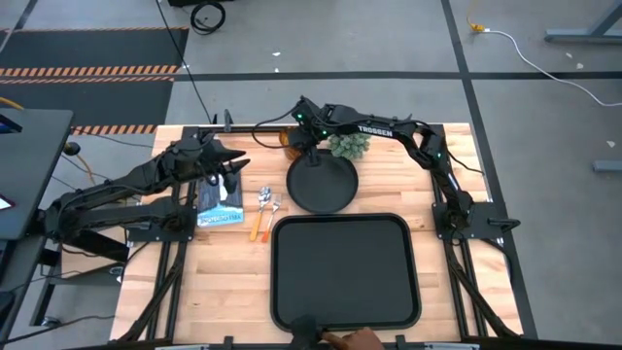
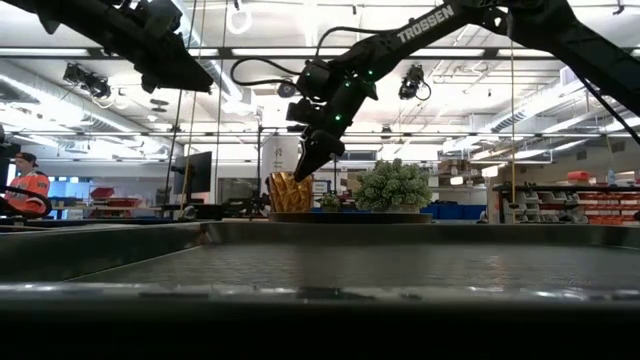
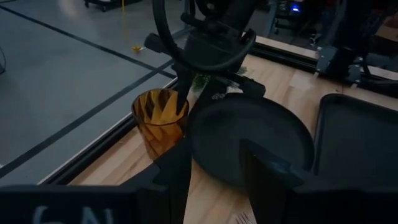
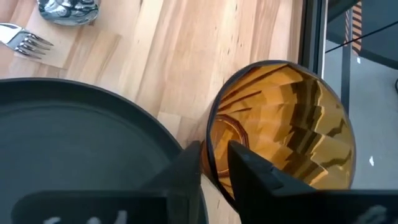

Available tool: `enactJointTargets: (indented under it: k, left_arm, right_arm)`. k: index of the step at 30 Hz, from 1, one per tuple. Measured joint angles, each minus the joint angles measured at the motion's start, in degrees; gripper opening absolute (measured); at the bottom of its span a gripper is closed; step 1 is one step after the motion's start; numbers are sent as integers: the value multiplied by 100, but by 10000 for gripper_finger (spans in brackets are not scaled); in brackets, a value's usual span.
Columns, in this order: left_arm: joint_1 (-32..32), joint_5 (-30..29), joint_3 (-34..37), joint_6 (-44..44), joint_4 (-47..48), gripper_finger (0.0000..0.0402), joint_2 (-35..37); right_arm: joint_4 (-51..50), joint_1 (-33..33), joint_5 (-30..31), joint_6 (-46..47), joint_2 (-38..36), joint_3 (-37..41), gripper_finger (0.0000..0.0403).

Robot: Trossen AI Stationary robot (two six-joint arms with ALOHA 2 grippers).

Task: Pick and place plate/cup/fork/spoon on tray
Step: Put the orange cup in the top right corner of the black tray

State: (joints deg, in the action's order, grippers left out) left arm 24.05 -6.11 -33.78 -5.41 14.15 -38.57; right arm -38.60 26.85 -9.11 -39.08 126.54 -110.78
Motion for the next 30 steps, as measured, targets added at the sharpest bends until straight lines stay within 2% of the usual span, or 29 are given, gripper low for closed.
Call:
enactJointTargets:
  k: [16, 21, 30]
  left_arm:
    - [-20, -2, 0, -44, -17, 142, 0]
    - [-20, -2, 0, -57, -17, 142, 0]
    - [-20, -2, 0, -153, -16, 142, -2]
  right_arm:
    - [-39, 0, -15, -10, 0, 0, 12]
    - [-87, 0, -10, 10, 0, -3, 17]
    - [-650, -9, 20, 87, -2, -535, 15]
